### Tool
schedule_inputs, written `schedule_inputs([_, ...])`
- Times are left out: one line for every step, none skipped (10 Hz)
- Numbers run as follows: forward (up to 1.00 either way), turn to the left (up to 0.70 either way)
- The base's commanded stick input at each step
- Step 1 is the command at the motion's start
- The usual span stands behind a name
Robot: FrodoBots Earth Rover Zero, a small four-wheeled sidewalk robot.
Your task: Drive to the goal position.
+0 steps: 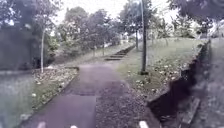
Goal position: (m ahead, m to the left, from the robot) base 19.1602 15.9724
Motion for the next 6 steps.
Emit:
schedule_inputs([0.70, 0.00])
schedule_inputs([0.70, 0.00])
schedule_inputs([0.70, 0.00])
schedule_inputs([0.70, 0.00])
schedule_inputs([0.70, 0.00])
schedule_inputs([0.70, 0.00])
